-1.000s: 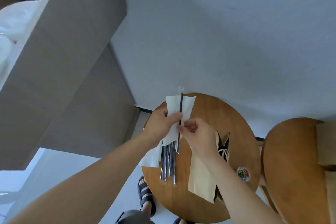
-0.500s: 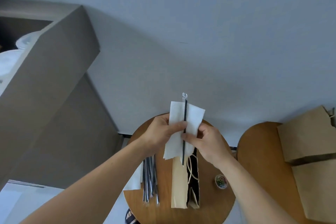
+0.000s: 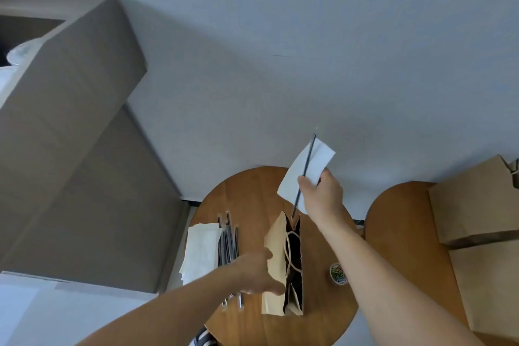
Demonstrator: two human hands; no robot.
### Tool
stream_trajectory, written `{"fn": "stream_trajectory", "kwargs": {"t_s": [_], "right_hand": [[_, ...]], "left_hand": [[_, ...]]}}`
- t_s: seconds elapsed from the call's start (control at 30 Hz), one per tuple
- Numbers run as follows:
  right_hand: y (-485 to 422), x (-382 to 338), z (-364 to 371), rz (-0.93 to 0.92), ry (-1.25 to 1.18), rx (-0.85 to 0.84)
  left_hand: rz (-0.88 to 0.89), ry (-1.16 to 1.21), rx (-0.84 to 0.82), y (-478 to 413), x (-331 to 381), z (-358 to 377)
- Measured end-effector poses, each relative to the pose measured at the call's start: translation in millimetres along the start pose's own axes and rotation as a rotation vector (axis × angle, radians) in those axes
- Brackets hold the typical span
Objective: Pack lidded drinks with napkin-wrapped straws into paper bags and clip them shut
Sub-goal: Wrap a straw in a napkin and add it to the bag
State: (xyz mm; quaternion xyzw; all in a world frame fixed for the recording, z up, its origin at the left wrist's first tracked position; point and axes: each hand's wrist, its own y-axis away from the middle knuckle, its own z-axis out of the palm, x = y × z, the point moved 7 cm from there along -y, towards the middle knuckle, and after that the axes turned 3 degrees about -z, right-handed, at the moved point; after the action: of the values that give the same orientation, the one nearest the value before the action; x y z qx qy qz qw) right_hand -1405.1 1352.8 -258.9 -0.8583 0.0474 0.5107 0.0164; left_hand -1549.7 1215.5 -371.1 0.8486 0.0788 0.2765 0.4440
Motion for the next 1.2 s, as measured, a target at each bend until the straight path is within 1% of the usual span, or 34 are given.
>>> {"fn": "stream_trajectory", "kwargs": {"t_s": [0.1,0.17,0.23,0.33,0.43,0.5,0.57,0.63,0.77,0.93,1.07,1.13,1.2], "right_hand": [[2.9,13.6,31.4,0.012,0.150,-0.064],[8.8,23.6,46.1,0.047,0.172,-0.113],[16.3,30.3,54.5,0.086,0.173,-0.151],[26.6,38.4,53.2,0.129,0.177,-0.167],[35.9,45.1,46.0,0.124,0.259,-0.219],[45.3,48.9,41.7,0.075,0.361,-0.290],[59.8,56.9,40.4,0.042,0.457,-0.392],[79.2,72.1,40.6,0.057,0.508,-0.472],[106.5,104.8,48.8,0.113,0.575,-0.552],[97.8,144.7,77.7,0.265,0.681,-0.709],[83.0,164.5,94.5,0.371,0.749,-0.708],[79.6,170.8,97.2,0.382,0.789,-0.690],[78.8,174.8,99.7,0.351,0.822,-0.667]], "left_hand": [[-0.070,-0.048,0.144,-5.2,6.8,9.9],[-0.076,-0.061,0.193,-5.5,10.0,11.1],[-0.098,-0.003,0.210,-5.5,7.3,9.7],[-0.188,0.243,0.178,-4.9,-11.8,11.8],[-0.259,0.506,0.115,-1.2,-27.9,19.6],[-0.261,0.660,0.134,0.8,-32.2,20.6],[-0.230,0.719,0.149,1.4,-28.7,18.6],[-0.195,0.709,0.143,2.3,-23.2,17.9],[-0.165,0.661,0.142,4.0,-23.6,18.2],[-0.156,0.579,0.167,3.4,-31.4,17.5],[-0.147,0.499,0.150,2.6,-34.0,19.5],[-0.137,0.477,0.150,3.7,-34.4,19.9],[-0.123,0.462,0.155,6.3,-35.5,19.1]]}}
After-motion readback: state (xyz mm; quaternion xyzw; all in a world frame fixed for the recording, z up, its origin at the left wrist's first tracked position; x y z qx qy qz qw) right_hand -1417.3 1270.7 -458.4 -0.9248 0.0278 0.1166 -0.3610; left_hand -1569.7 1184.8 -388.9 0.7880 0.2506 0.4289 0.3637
